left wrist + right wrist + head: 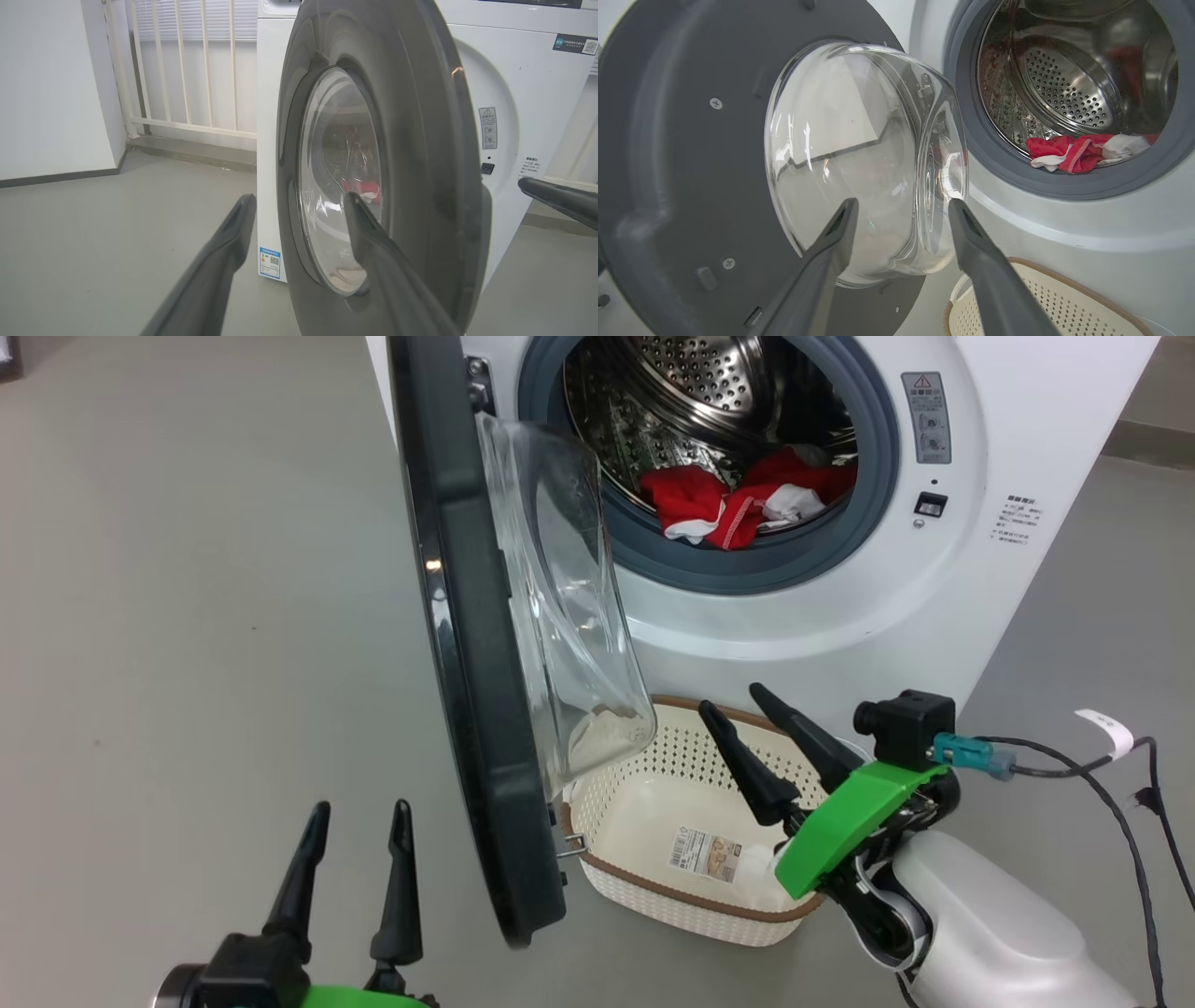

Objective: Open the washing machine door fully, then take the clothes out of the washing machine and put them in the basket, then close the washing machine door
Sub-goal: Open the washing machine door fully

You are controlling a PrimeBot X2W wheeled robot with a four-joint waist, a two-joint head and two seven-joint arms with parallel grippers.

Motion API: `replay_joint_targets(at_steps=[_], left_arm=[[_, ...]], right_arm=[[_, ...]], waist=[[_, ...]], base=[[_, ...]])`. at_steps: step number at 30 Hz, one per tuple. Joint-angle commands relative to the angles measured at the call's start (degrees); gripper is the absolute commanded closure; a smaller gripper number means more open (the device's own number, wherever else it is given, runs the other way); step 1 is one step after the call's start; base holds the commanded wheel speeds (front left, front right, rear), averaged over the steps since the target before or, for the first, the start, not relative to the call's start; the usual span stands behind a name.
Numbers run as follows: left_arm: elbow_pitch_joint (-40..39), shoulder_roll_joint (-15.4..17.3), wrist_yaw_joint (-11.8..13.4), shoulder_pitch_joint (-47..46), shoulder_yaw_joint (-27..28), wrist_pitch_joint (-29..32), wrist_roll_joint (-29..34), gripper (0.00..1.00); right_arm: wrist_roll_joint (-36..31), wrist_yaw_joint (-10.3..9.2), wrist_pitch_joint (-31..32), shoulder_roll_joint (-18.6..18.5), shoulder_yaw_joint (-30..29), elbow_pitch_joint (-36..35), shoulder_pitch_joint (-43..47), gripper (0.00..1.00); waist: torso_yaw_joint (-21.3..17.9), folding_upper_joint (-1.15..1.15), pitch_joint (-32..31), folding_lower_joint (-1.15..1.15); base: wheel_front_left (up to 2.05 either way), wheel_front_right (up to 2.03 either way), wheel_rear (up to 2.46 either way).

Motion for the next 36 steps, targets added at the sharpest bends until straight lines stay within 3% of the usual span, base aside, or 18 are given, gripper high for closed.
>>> replay_joint_targets(at_steps=[1,11,18,25,36], left_arm=[[-1.81,0.63,0.28,-0.42,2.00,-0.28,0.49,0.00],[-2.55,0.53,0.73,0.20,2.06,-0.28,0.21,0.00],[-2.80,0.44,0.95,0.01,2.17,-0.28,0.08,0.00],[-2.41,0.34,0.91,-0.06,2.03,-0.28,-0.04,0.00],[-2.16,0.24,0.97,-0.12,2.16,-0.28,-0.02,0.00]], right_arm=[[-3.66,0.21,-0.93,1.06,-1.46,-0.25,1.05,0.00],[-28.12,0.21,-1.07,6.45,-20.79,-5.79,10.27,0.00],[-39.37,0.21,-1.08,8.11,-28.05,-12.29,16.29,0.00],[-39.90,0.21,-1.08,8.20,-29.10,-15.58,20.39,0.00],[-40.30,0.21,-1.08,8.22,-29.66,-15.17,21.10,0.00]], waist=[[0.00,0.00,-0.08,0.00],[0.16,0.00,-0.03,0.00],[-0.02,0.00,0.12,0.00],[-0.17,0.00,-0.11,0.00],[-0.49,0.00,0.67,0.00]], base=[[0.00,0.00,0.00],[0.00,0.00,0.00],[0.00,0.00,0.00],[0.00,0.00,0.00],[0.00,0.00,0.00]])
